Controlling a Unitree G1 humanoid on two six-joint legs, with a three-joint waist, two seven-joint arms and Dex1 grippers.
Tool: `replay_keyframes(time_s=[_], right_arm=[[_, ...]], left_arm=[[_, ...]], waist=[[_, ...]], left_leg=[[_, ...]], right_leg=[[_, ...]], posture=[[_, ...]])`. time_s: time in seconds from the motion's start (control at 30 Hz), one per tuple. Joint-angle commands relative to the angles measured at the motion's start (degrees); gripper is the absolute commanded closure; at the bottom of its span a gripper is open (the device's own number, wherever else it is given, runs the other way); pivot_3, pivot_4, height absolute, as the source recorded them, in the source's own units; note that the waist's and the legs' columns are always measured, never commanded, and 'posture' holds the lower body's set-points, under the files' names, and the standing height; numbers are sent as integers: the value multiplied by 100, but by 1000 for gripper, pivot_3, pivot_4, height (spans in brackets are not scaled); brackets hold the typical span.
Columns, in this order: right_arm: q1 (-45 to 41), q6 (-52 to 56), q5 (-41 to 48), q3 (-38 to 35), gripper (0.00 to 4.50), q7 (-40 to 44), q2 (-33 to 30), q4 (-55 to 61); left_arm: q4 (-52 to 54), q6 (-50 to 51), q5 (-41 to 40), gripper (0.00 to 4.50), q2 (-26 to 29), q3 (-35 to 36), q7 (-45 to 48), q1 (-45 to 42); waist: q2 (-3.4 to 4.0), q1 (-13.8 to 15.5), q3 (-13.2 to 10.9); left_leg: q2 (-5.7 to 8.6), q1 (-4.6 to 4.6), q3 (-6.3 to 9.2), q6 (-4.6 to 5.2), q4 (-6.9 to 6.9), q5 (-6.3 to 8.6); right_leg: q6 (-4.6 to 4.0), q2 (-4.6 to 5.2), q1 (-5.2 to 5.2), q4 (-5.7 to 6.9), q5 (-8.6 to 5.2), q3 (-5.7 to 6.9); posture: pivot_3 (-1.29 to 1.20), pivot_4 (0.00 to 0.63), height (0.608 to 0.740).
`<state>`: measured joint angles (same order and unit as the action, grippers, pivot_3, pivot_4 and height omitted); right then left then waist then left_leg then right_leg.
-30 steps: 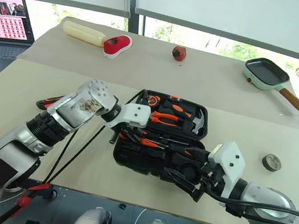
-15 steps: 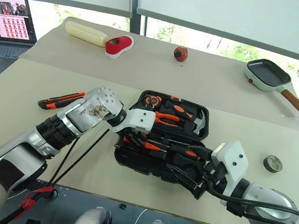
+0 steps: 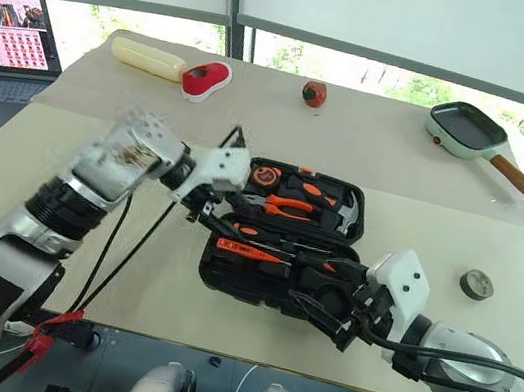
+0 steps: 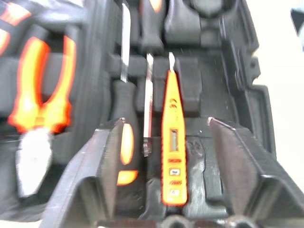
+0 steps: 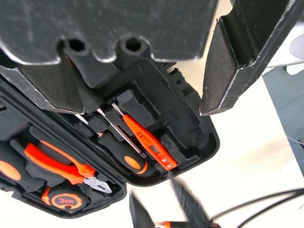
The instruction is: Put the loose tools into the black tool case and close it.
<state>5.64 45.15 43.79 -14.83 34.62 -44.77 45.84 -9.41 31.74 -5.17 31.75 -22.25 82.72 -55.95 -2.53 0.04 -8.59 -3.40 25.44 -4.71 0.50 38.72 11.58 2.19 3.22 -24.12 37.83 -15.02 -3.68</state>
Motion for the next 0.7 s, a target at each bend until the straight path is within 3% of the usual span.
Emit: replay_keyframes(time_s=[0.03,0.13,0.17,0.7], right_arm=[[17,-162,1,-95,0,-9,6,132],[-46,-146,1,-73,0,33,-44,87],[-76,-139,-1,-65,0,53,-67,66],[-188,-87,44,-29,0,79,-95,23]], left_arm=[[115,-453,-310,3329,-42,262,-1,327],[-87,-988,-331,4310,-208,309,-177,673],[-211,-1179,-313,4414,-283,319,-251,763],[-1578,-3251,196,4414,-747,130,-596,1242]], waist=[[0,4,0],[-1,12,0],[0,15,0],[0,46,0]], left_leg=[[0,1,-1,0,1,0],[0,1,-1,0,3,0],[0,2,-1,0,3,0],[1,1,-2,0,8,0]], right_leg=[[0,0,-1,1,0,0],[0,0,0,2,0,1],[0,0,-1,3,0,1],[0,0,0,7,1,1]], posture=[[0,150,740],[0,150,740],[0,150,740],[0,150,740]])
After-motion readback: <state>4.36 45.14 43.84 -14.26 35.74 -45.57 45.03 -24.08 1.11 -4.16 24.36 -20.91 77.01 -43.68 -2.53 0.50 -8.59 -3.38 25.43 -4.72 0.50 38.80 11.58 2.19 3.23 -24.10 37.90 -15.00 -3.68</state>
